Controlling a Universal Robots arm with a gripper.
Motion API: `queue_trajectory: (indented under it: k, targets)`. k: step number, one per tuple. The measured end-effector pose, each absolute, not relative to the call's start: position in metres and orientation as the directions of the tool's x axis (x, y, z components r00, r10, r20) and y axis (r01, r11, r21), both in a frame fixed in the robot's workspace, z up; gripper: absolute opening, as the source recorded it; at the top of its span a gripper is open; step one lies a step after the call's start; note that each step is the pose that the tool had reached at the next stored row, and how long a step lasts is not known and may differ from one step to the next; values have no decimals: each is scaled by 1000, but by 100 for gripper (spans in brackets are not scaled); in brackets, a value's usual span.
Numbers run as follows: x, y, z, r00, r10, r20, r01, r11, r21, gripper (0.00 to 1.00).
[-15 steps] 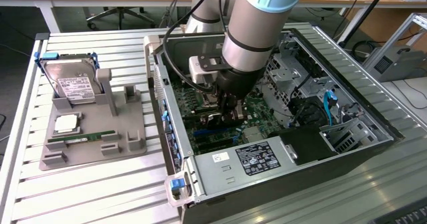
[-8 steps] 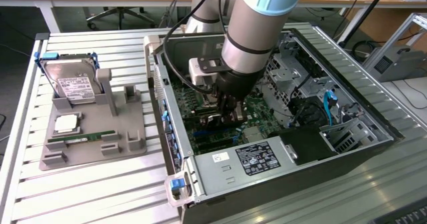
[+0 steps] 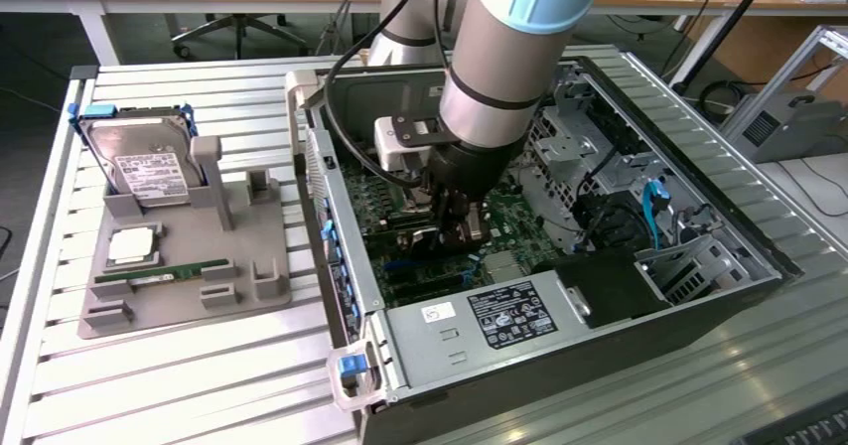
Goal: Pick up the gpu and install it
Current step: 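Insert the gpu into the slot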
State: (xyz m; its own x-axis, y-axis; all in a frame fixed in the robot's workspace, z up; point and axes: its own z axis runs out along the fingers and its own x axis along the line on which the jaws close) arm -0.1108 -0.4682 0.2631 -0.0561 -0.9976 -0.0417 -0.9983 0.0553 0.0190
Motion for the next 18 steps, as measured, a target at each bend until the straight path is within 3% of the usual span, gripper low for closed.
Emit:
queue_trajectory:
  k: [18]
  targets:
    - [-111,-467,263,-47,-998,-41,-999,46,19,27]
